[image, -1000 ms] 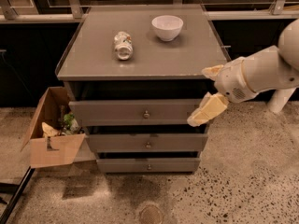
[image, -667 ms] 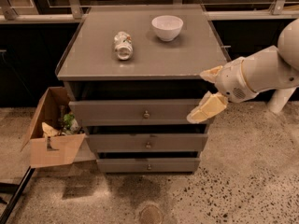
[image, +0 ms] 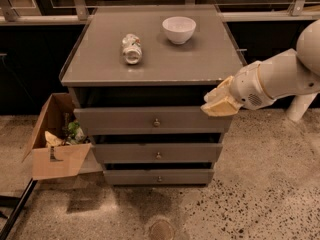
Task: Open top drawer
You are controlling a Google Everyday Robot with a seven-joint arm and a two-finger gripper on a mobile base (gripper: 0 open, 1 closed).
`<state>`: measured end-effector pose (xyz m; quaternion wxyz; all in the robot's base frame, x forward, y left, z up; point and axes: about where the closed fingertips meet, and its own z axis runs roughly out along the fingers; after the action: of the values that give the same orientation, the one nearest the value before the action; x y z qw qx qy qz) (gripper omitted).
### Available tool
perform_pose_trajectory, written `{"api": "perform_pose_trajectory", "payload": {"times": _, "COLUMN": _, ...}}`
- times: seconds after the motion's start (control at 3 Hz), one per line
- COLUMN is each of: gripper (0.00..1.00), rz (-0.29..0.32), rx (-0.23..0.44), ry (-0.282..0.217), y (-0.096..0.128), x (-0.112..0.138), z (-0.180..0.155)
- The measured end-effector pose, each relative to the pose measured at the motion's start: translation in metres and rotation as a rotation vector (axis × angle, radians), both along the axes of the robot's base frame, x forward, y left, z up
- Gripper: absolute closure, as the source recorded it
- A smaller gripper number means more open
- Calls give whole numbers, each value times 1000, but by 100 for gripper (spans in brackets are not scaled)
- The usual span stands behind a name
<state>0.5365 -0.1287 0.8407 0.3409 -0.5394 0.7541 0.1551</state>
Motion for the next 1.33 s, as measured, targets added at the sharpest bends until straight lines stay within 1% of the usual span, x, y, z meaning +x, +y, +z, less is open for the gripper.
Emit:
{"api": "perform_pose_trajectory", "payload": {"times": 0.33, "gripper": 83, "rz": 0, "rx": 0, "ry": 0, "y": 0, "x": 0, "z": 0}}
{"api": "perform_pose_trajectory", "payload": {"times": 0.67, "gripper": 100, "rz": -18, "rx": 26, "ry": 1, "y": 1, "x": 1, "z": -7}}
{"api": "perform_pose_trajectory", "payload": {"times": 1.0, "gripper": 100, "rz": -69, "rx": 61, "ry": -19, "y": 0, "x": 5, "z": -26}}
{"api": "perform_pose_trajectory", "payload": {"times": 1.33, "gripper": 100, "rz": -129, "rx": 79, "ry": -82, "y": -2, "x": 15, "z": -47}}
